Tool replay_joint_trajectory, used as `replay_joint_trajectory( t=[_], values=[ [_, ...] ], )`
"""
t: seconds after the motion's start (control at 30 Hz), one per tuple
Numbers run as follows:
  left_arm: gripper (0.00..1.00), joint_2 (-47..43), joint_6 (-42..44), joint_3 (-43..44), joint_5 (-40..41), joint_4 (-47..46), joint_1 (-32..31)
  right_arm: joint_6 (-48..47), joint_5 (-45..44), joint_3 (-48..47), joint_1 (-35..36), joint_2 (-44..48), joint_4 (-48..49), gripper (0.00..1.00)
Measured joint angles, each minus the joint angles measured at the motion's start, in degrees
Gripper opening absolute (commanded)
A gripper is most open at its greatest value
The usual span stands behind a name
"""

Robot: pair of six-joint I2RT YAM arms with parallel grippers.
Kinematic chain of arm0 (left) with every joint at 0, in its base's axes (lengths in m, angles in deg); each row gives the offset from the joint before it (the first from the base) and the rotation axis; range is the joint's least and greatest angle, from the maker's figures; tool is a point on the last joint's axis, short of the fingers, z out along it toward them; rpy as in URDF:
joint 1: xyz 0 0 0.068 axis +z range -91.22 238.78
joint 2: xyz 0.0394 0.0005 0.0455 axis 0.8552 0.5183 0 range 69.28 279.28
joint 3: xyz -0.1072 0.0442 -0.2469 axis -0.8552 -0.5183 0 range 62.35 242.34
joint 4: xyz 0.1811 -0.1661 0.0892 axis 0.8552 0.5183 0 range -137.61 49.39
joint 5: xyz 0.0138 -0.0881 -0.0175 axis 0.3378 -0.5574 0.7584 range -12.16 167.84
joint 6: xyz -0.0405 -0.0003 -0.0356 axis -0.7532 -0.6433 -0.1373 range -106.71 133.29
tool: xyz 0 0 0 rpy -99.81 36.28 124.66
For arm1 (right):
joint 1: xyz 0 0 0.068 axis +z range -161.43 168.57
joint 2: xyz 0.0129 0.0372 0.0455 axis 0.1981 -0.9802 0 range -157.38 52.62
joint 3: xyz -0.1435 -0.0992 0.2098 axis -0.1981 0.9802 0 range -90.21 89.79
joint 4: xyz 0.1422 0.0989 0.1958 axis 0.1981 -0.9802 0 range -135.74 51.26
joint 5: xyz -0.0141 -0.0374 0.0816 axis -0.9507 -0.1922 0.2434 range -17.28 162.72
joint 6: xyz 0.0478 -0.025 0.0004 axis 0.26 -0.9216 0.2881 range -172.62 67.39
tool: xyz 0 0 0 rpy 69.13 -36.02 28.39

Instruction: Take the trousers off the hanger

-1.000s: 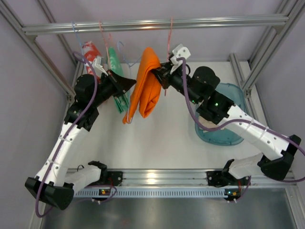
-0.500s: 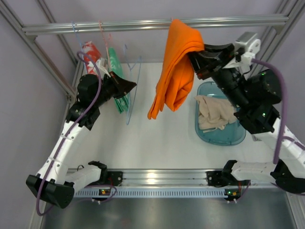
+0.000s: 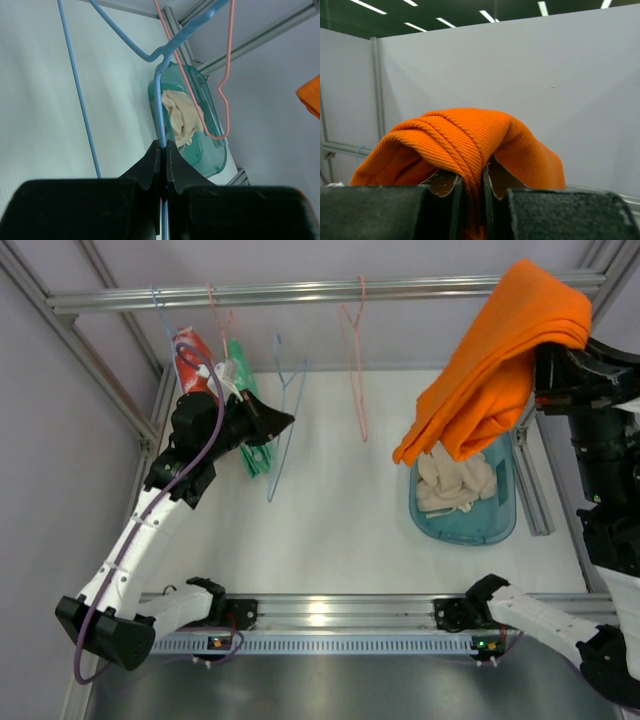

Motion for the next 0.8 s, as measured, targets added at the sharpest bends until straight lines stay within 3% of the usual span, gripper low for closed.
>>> replay_joint_trajectory(
  t=[0.47, 0.8],
  values=[
    [0.00, 2.3, 1.9, 4.7, 0.1, 0.2, -2.7, 7.5, -4.3, 22.5, -27.0, 23.9, -14.1, 0.00],
    [0.00, 2.3, 3.9, 5.3, 2.4, -0.3, -3.0, 9.6, -3.8, 42.1, -32.9, 33.3, -23.8, 0.00]
  ],
)
